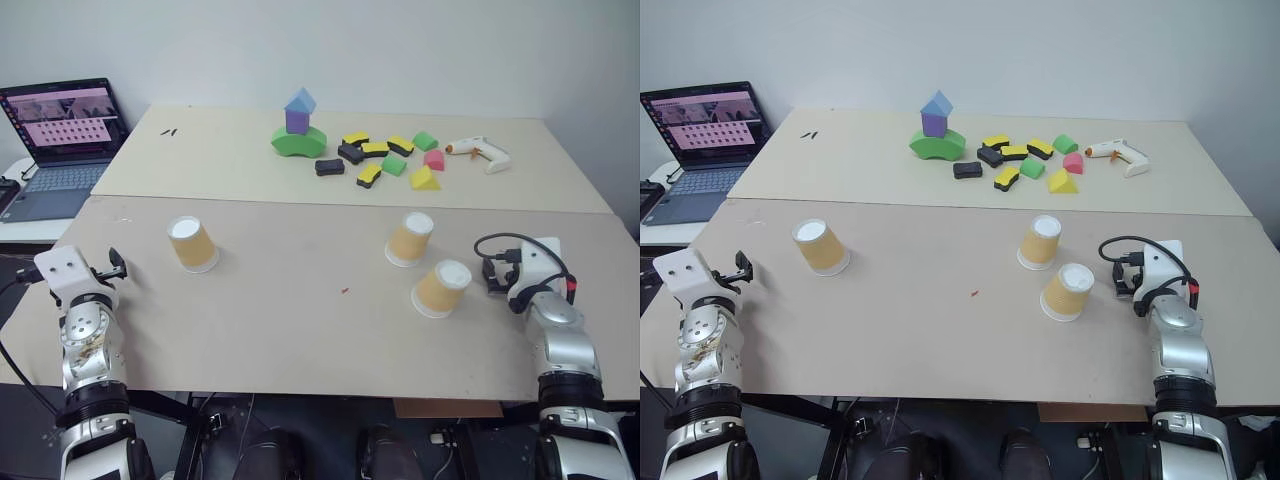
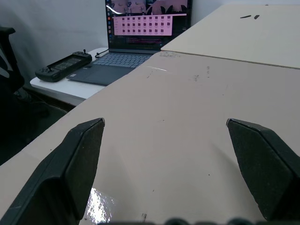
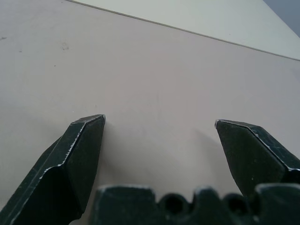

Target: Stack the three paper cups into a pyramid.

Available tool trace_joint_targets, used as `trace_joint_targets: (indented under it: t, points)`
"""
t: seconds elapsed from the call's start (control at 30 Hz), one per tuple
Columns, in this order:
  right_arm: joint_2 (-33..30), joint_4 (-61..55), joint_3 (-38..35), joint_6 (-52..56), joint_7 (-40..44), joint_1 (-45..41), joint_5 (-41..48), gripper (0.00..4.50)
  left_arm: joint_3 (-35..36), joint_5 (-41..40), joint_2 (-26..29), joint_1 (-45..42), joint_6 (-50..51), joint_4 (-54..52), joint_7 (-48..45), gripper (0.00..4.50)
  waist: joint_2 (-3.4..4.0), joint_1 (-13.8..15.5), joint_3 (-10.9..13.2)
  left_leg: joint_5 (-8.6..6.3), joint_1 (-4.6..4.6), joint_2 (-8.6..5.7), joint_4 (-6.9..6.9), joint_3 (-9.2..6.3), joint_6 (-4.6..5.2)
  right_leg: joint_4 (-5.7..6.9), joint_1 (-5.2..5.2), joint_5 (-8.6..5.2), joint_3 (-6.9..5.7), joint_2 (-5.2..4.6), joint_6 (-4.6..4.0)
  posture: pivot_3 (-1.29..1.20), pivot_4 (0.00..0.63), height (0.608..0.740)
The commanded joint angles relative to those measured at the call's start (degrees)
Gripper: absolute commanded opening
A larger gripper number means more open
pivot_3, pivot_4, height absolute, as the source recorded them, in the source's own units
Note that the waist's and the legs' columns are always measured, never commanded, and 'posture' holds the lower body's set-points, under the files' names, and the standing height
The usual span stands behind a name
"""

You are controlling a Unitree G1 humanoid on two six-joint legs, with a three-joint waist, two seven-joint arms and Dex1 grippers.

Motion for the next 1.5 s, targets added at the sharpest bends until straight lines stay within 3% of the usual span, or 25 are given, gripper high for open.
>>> trace_joint_targets:
  t: [0.03,0.2,0.33,0.43,0.57,0.63,0.77,0.9,1.0,1.1,1.23,1.3,1.5]
  points:
    - [-0.30,-1.18,-0.76,-2.09,0.09,-0.67,0.36,4.50,1.45,-1.06,0.83,-1.19,-0.80,1.02,0.59,4.45,0.00,0.01,0.00,0.00,0.00,0.00,0.00,0.00,0.00,0.00,0.00,0.00,0.00,0.00,0.00,0.00,0.150,0.691]
    - [-0.44,-0.50,-0.76,-2.33,0.07,-0.77,0.20,4.50,5.45,-6.27,1.07,-10.49,0.68,8.11,3.38,4.45,-0.02,0.21,0.01,0.00,0.00,0.01,0.04,0.00,0.01,0.07,0.00,0.00,0.00,-0.01,0.00,0.00,0.150,0.691]
    - [-0.67,0.01,-0.95,-2.31,0.22,-0.39,0.27,4.50,7.11,-11.95,1.80,-19.42,2.58,2.48,3.27,4.45,-0.09,0.44,0.05,0.01,-0.12,0.00,0.07,-0.05,0.01,-0.01,-0.02,0.00,-0.11,-0.02,0.00,0.00,0.150,0.691]
    - [-0.63,0.15,-1.01,-2.21,0.03,-0.03,0.26,4.50,1.45,-18.01,1.63,-23.36,9.07,-9.14,-6.57,4.45,-0.10,0.25,0.06,0.01,-0.20,-0.02,0.06,-0.05,0.01,-0.06,-0.04,0.01,-0.13,-0.01,0.01,0.00,0.150,0.691]
    - [-0.41,-0.29,-1.05,-1.95,-0.20,0.21,0.35,4.50,-16.01,-27.81,5.37,-13.24,22.25,-34.57,-31.34,4.45,0.00,-0.11,0.00,0.01,-0.29,-0.06,0.01,-0.03,0.01,0.00,-0.12,0.01,-0.15,0.00,0.02,0.00,0.150,0.691]
    - [-0.54,-0.09,-1.11,-1.99,-0.18,0.15,0.35,4.50,-22.41,-25.98,9.89,-6.36,23.60,-41.60,-38.73,4.45,0.26,-0.68,-0.15,0.00,-0.25,-0.08,-0.09,-0.01,0.01,-0.02,-0.11,0.00,-0.12,0.01,0.04,0.00,0.150,0.691]
    - [-2.01,0.52,-1.80,-1.85,1.09,-0.30,0.93,4.50,-27.64,-19.47,17.18,4.20,18.42,-44.67,-49.03,4.45,0.35,-1.92,-0.18,0.02,0.04,0.00,-0.31,0.31,-0.02,0.07,-0.21,-0.14,0.29,0.22,-0.02,0.00,0.150,0.691]
    - [-9.75,3.73,-4.34,-3.88,10.97,-1.07,4.02,4.50,-27.44,-17.47,22.19,10.56,13.09,-43.75,-59.27,4.45,0.54,-1.96,-0.05,0.17,0.13,0.12,-0.27,0.38,-0.29,0.50,-0.38,-0.25,0.43,0.25,-0.23,0.00,0.150,0.691]
    - [-20.64,8.00,-3.17,-1.74,32.84,1.78,7.71,4.50,-28.37,-15.46,23.05,9.81,11.69,-42.60,-61.30,4.45,0.65,-0.44,-0.02,0.16,0.15,0.07,-0.24,0.37,-0.27,0.56,-0.40,-0.28,0.46,0.03,-0.24,0.00,0.150,0.691]
    - [-28.67,14.31,-0.36,-1.50,47.29,3.28,7.56,4.50,-28.92,-15.08,22.96,9.39,12.02,-42.19,-63.34,4.45,0.64,0.45,-0.02,0.11,0.13,0.08,-0.24,0.33,-0.15,0.42,-0.33,-0.28,0.42,0.05,-0.24,0.00,0.150,0.691]
    - [-34.77,5.14,3.11,4.37,69.49,10.29,13.72,4.50,-29.74,-13.60,21.84,8.47,11.74,-41.41,-64.00,4.45,0.63,0.43,-0.02,0.07,0.14,0.13,-0.29,0.32,-0.07,0.28,-0.26,-0.28,0.38,0.05,-0.23,0.00,0.150,0.691]
    - [-34.54,-2.25,3.79,7.88,71.85,11.91,16.29,4.50,-30.26,-12.70,20.85,7.82,11.80,-40.84,-63.46,4.45,0.63,-0.10,-0.03,0.06,0.18,0.18,-0.27,0.32,-0.06,0.27,-0.23,-0.24,0.43,0.04,-0.23,0.00,0.150,0.691]
    - [-28.58,-10.96,6.55,11.69,63.76,6.90,15.06,4.50,-30.76,-11.12,19.22,6.57,12.59,-40.65,-63.10,4.45,0.61,-0.70,-0.01,-0.02,0.60,0.20,-0.26,0.32,-0.16,0.27,0.11,-0.18,0.37,-0.50,-0.24,0.00,0.150,0.691]
